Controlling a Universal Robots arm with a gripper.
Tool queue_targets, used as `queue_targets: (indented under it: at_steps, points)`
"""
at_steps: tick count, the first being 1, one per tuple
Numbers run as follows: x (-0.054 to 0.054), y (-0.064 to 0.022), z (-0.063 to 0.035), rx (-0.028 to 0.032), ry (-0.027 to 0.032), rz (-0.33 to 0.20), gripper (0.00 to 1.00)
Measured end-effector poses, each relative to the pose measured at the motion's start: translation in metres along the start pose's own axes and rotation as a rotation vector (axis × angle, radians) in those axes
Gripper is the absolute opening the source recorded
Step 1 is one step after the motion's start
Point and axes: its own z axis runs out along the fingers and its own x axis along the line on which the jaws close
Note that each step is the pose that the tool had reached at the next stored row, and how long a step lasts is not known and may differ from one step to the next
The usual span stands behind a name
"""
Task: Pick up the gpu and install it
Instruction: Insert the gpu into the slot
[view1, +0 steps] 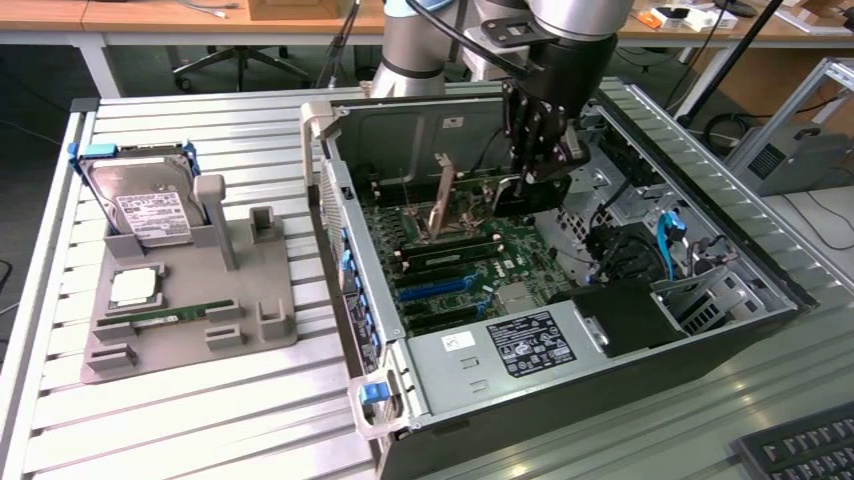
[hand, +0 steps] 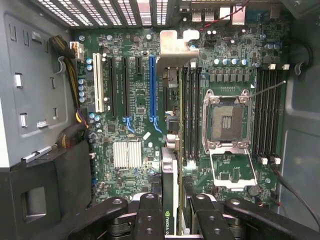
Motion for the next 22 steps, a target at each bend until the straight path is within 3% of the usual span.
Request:
queue_targets:
  at_steps: [22]
  points:
    - [0.0069, 0.003, 0.0081, 0.0, 0.0, 0.0, 0.27]
